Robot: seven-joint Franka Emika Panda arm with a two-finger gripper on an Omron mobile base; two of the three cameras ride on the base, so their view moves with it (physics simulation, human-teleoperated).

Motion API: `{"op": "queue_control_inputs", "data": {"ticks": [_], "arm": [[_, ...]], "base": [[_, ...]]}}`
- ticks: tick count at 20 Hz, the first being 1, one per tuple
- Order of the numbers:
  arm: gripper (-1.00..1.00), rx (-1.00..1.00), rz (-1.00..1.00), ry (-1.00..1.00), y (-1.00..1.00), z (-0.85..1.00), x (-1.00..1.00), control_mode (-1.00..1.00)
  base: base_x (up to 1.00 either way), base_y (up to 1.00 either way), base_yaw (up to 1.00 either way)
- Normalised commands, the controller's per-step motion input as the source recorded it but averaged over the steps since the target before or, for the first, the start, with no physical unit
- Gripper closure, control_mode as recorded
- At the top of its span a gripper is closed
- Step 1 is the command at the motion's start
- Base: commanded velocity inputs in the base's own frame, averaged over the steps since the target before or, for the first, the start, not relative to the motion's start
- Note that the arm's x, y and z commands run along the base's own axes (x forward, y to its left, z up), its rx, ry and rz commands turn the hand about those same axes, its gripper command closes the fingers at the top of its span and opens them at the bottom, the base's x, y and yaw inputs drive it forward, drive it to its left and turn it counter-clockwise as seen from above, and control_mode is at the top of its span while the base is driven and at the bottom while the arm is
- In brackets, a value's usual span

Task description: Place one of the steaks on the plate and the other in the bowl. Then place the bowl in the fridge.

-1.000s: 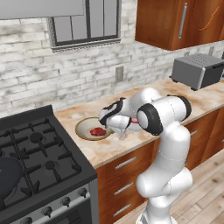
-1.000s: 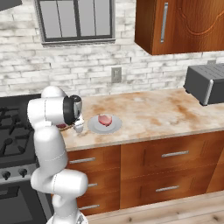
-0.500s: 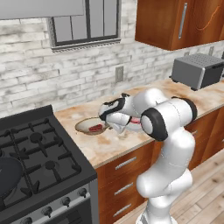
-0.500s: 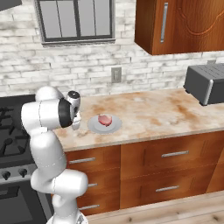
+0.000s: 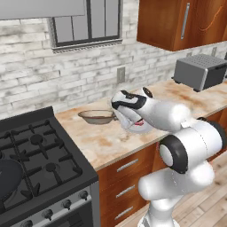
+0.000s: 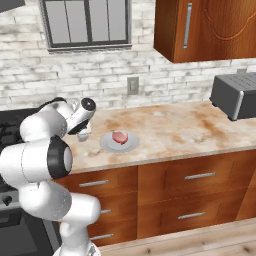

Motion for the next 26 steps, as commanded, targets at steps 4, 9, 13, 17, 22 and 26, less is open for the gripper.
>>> {"op": "queue_control_inputs", "data": {"ticks": [4, 9, 13, 17, 22, 26], "arm": [[1.0, -0.05, 0.01, -0.32, -0.55, 0.67, -0.73, -1.0], [1.0, -0.01, 0.15, -0.28, -0.95, 0.42, -0.92, -1.0], [1.0, 0.0, 0.27, -0.08, -0.94, 0.73, -0.8, -1.0], [1.0, 0.0, 0.2, 0.04, -0.92, 0.47, -0.67, -1.0], [1.0, -0.01, 0.06, 0.22, -0.7, 0.17, -0.38, -1.0], [1.0, 0.0, 0.0, 0.05, -0.26, -0.3, -0.18, -1.0]], "base": [[0.0, 0.0, 0.0], [0.0, 0.0, 0.0], [0.0, 0.0, 0.0], [0.0, 0.0, 0.0], [0.0, 0.0, 0.0], [0.0, 0.0, 0.0]]}}
